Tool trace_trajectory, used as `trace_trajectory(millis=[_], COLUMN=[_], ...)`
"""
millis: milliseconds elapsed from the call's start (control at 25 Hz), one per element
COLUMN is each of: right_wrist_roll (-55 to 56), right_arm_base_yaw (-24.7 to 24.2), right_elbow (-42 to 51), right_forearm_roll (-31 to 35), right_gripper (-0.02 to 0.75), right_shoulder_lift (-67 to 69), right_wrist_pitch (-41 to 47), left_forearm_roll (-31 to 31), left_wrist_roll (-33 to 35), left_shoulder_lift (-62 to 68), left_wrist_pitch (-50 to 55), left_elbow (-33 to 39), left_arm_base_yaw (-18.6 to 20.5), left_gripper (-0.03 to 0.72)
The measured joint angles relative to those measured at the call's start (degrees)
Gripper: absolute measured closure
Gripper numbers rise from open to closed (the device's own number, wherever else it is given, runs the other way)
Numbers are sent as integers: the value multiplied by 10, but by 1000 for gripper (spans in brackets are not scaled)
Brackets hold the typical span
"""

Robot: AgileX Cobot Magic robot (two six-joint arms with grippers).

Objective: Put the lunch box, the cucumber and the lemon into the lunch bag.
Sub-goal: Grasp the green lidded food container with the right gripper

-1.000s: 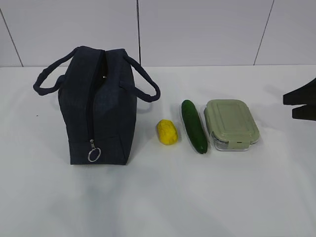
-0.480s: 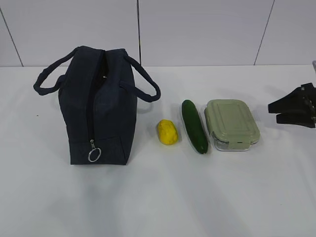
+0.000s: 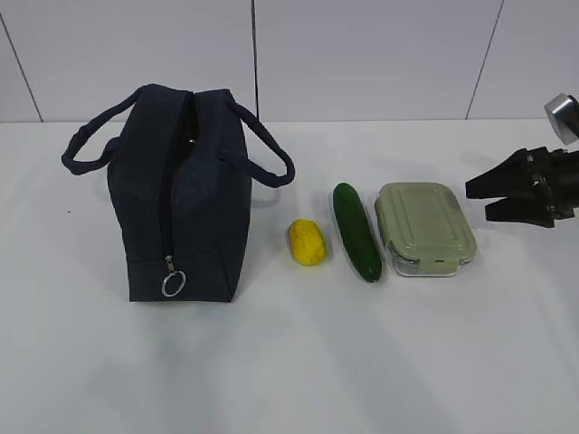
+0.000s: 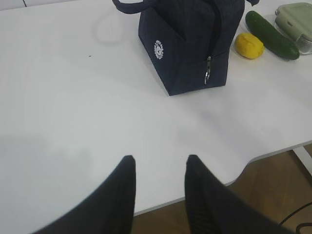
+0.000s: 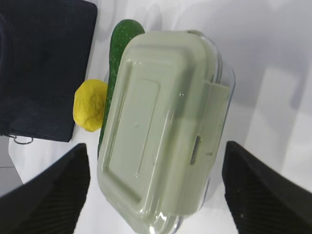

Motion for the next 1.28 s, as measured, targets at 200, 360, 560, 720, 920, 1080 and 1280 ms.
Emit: trace_trajectory(millis=[200, 360, 560, 720, 920, 1080, 1280], right_wrist_roll=[4, 6, 13, 21, 24, 26, 27], right_arm_base_yaw=[3, 13, 41, 50, 50, 50, 50], right_elbow=[-16, -25, -46, -58, -65, -67, -67], right_forearm_roll=[11, 10, 7, -3, -8, -19, -27], right_gripper=[103, 102, 101, 101, 101, 101, 101], right_shoulder_lift=[31, 49, 73, 86, 87, 87, 88], right_wrist_pitch=[1, 0, 0, 0, 0, 0, 0], left_forearm_roll=[0, 0, 0, 0, 0, 0, 0], left_wrist_roll=[0, 0, 0, 0, 0, 0, 0], left_shoulder_lift=[0, 0, 0, 0, 0, 0, 0], left_wrist_pitch=[0, 0, 0, 0, 0, 0, 0], left_elbow=[0, 0, 0, 0, 0, 0, 0], left_arm_base_yaw=[0, 0, 0, 0, 0, 0, 0], left_gripper=[443, 443, 443, 443, 443, 443, 443])
